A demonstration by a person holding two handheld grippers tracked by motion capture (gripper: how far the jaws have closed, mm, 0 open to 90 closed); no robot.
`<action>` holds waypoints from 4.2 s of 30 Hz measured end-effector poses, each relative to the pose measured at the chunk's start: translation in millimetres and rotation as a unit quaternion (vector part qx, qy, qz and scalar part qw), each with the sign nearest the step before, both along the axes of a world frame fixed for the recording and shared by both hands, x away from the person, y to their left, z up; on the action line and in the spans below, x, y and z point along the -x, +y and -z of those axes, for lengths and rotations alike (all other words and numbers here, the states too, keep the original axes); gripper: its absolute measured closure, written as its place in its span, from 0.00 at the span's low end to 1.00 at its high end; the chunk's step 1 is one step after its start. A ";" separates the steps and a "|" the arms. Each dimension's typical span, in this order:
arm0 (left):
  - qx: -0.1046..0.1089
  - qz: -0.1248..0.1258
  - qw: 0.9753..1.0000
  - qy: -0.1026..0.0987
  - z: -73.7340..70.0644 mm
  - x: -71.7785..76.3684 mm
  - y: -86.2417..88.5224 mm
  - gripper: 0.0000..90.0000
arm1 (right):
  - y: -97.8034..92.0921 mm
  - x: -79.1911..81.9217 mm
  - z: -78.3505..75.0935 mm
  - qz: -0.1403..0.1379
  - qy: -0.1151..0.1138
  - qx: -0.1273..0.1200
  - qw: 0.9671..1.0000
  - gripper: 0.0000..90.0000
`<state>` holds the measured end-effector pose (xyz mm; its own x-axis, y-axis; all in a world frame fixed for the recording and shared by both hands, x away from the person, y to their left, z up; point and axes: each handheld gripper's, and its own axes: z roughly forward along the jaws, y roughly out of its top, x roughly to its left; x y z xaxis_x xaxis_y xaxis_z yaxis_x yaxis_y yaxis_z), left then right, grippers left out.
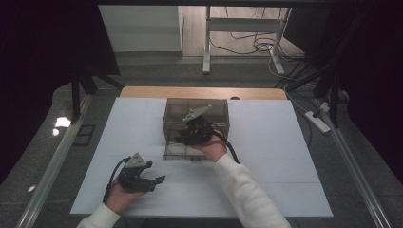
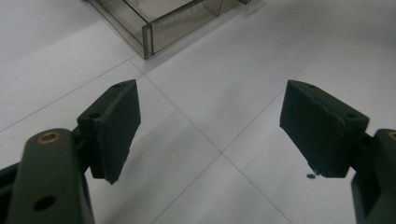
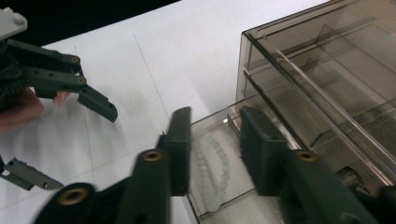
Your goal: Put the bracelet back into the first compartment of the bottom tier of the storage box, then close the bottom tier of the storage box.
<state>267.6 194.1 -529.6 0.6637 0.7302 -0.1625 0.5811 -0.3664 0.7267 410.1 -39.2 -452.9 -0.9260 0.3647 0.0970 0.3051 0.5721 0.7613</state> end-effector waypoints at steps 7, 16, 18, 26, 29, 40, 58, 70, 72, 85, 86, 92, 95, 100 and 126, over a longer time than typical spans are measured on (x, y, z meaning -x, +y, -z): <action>0.000 0.000 1.000 0.000 0.0 -0.1 0.1 0.23 | -3.7 -0.2 -1.1 0.007 -0.001 -0.003 1.000 0.58; 0.001 -0.001 1.000 -0.001 -0.3 0.3 0.0 0.23 | -14.5 3.0 -4.2 0.013 -0.006 -0.008 1.000 0.50; 0.001 -0.002 1.000 -0.001 -0.3 0.0 0.2 0.23 | -20.3 4.5 -4.1 0.016 -0.007 -0.010 1.000 0.49; -0.001 -0.002 1.000 -0.002 -1.1 0.1 -0.4 0.23 | -41.3 9.5 -5.1 0.029 -0.008 -0.021 0.999 0.44; 0.000 -0.002 1.000 -0.002 -1.2 0.0 -0.1 0.22 | -49.3 13.8 -5.1 0.032 -0.013 -0.023 0.999 0.43; 0.002 -0.004 1.000 -0.002 -1.6 0.0 -0.4 0.22 | -80.1 28.5 5.9 0.042 -0.016 -0.019 0.999 0.42; 0.002 -0.001 1.000 -0.005 -2.4 -0.2 0.9 0.22 | -116.8 53.9 22.5 0.061 -0.029 -0.017 0.998 0.41; 0.002 -0.003 1.000 -0.006 -2.7 -0.1 0.9 0.22 | -134.8 57.6 26.0 0.078 -0.029 -0.025 0.996 0.41; 0.002 -0.003 1.000 -0.007 -3.2 0.5 0.8 0.22 | -133.5 58.0 27.3 0.077 -0.029 -0.023 0.996 0.41; 0.003 -0.003 1.000 -0.007 -3.3 0.4 0.8 0.22 | -120.5 62.3 35.7 0.064 -0.024 -0.013 0.998 0.41; 0.002 -0.003 1.000 -0.007 -3.3 0.4 0.6 0.22 | -119.5 62.8 36.0 0.061 -0.024 -0.010 0.998 0.41; 0.002 -0.002 1.000 -0.006 -2.8 0.0 1.0 0.22 | -113.7 64.2 39.8 0.056 -0.023 -0.007 0.998 0.41; 0.003 -0.003 1.000 -0.007 -3.1 0.3 1.3 0.22 | -111.0 64.6 41.6 0.055 -0.022 -0.005 0.998 0.41; 0.003 -0.002 1.000 -0.007 -3.1 -0.3 1.0 0.22 | -106.2 65.5 44.0 0.051 -0.023 -0.002 0.998 0.42; 0.002 -0.002 1.000 -0.006 -2.7 -0.2 1.0 0.22 | -86.2 54.7 60.8 0.048 -0.018 0.042 0.998 0.99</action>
